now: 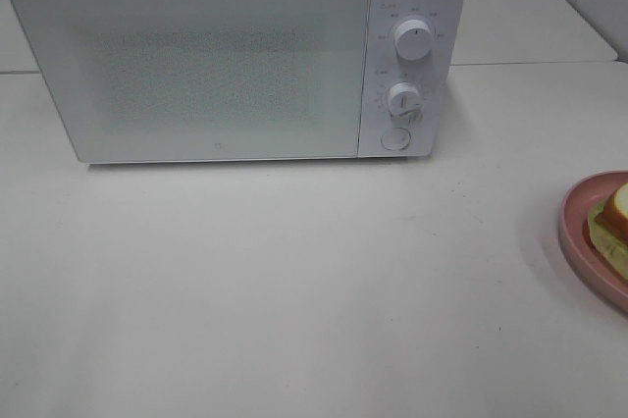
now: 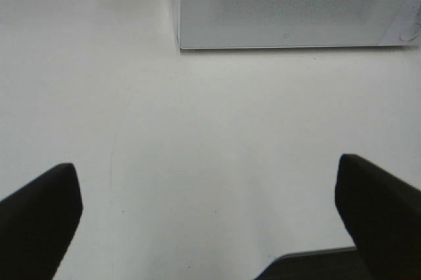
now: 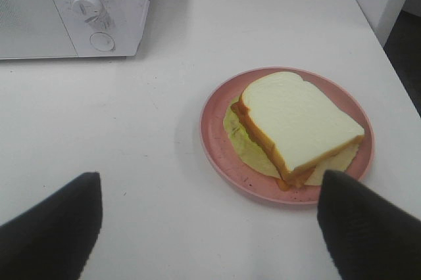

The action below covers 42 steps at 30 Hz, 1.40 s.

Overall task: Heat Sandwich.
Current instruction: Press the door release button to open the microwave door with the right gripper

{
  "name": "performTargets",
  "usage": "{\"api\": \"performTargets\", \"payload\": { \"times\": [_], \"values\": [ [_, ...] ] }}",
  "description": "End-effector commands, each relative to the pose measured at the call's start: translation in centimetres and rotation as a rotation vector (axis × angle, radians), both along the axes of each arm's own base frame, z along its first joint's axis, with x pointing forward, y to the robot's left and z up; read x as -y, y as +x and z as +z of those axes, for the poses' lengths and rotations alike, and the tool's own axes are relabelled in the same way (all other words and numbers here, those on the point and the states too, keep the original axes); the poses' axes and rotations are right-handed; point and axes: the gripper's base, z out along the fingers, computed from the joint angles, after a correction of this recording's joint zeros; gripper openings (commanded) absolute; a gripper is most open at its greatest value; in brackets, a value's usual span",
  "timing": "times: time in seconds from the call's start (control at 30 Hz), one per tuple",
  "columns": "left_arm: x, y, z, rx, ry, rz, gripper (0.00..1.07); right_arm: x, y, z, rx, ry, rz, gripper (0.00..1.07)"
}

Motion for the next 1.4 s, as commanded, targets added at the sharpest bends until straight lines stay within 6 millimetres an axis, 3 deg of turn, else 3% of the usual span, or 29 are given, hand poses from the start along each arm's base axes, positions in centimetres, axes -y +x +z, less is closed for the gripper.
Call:
{"api": "performTargets", "payload": {
  "times": [0.03, 0.7, 1.13, 1.4],
  "values": [
    [0.0, -0.3, 0.1, 0.035, 0.0, -0.003, 0.98, 0.0, -0.3, 0.1, 0.041, 0.003, -0.005, 0.83],
    [0.0, -0.3, 0.1, 0.035, 0.0, -0.003, 0.98, 0.1, 0.0, 0.6, 0.02, -0.011, -0.009, 0.82],
    [0.0, -0.3, 0.1, 0.035, 0.0, -0.003, 0.98, -0.2, 4.8, 0.8, -0.193, -0.028, -0.002, 0.78],
    [0.0, -0.3, 0.1, 0.035, 0.0, -0.003, 0.98, -0.3, 6.3, 0.4, -0.288, -0.033, -0.001, 0.76]
  ]
}}
